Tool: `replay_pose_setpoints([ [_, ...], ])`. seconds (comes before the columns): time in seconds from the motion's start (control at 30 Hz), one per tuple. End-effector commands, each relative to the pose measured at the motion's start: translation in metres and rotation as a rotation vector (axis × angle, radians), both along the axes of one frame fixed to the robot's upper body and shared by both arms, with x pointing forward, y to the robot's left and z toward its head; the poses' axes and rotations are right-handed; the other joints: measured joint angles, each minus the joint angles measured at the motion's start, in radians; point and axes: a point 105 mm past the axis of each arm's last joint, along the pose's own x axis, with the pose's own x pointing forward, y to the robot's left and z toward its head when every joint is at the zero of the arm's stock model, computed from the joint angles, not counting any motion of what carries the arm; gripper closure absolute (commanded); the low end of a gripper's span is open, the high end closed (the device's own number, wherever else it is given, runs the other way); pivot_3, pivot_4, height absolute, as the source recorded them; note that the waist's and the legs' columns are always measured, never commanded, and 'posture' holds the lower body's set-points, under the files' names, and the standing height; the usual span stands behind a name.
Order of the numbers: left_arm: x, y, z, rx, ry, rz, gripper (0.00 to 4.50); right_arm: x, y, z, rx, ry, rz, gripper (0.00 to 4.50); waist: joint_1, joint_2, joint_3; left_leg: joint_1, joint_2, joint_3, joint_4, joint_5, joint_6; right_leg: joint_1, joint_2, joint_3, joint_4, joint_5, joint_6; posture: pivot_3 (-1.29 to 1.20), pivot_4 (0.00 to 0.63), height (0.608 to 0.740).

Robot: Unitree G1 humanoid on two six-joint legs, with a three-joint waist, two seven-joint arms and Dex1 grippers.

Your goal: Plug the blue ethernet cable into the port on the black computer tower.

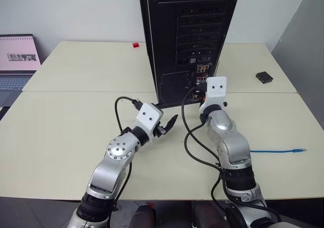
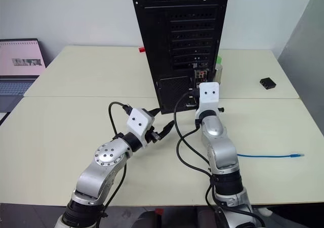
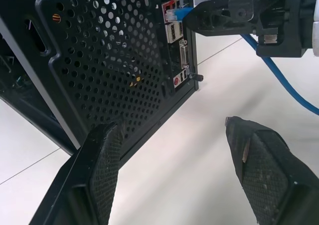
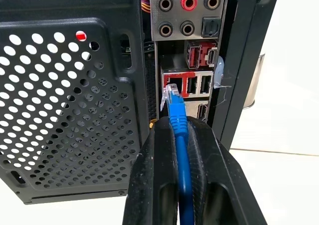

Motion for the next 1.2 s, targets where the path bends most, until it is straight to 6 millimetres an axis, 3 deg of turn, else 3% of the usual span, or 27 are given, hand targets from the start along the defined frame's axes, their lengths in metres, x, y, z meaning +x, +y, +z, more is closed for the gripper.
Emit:
replay_pose_setpoints([
  [0.03, -0.0018, -0.0023, 0.0089, -0.01, -0.04, -0.01, 1.1, 0.0005, -0.0013, 0.0219, 0.021, -0.079, -0.003, 4.49, 0.0, 0.0, 0.0, 0.0, 0.0, 0.0, 0.0, 0.0, 0.0, 0.0, 0.0, 0.0, 0.0, 0.0, 0.0, 0.0, 0.15, 0.74],
  [0.4, -0.002, -0.003, 0.0091, -0.007, -0.042, -0.018, 1.1, -0.0026, -0.0068, 0.0241, 0.04, -0.077, -0.009, 4.49, 0.0, 0.0, 0.0, 0.0, 0.0, 0.0, 0.0, 0.0, 0.0, 0.0, 0.0, 0.0, 0.0, 0.0, 0.0, 0.0, 0.15, 0.74],
  [0.6, -0.0022, -0.0026, 0.0093, -0.004, -0.043, -0.019, 1.1, -0.0077, 0.0015, 0.0308, 0.067, -0.075, 0.033, 4.5, 0.0, 0.0, 0.0, 0.0, 0.0, 0.0, 0.0, 0.0, 0.0, 0.0, 0.0, 0.0, 0.0, 0.0, 0.0, 0.0, 0.15, 0.74],
  [1.2, -0.0023, -0.0042, 0.0087, -0.006, -0.041, -0.022, 1.1, -0.003, 0.0009, 0.0254, 0.045, -0.056, 0.031, 4.5, 0.0, 0.0, 0.0, 0.0, 0.0, 0.0, -0.001, 0.0, 0.0, 0.0, 0.0, 0.0, -0.001, 0.0, 0.0, 0.0, 0.15, 0.74],
])
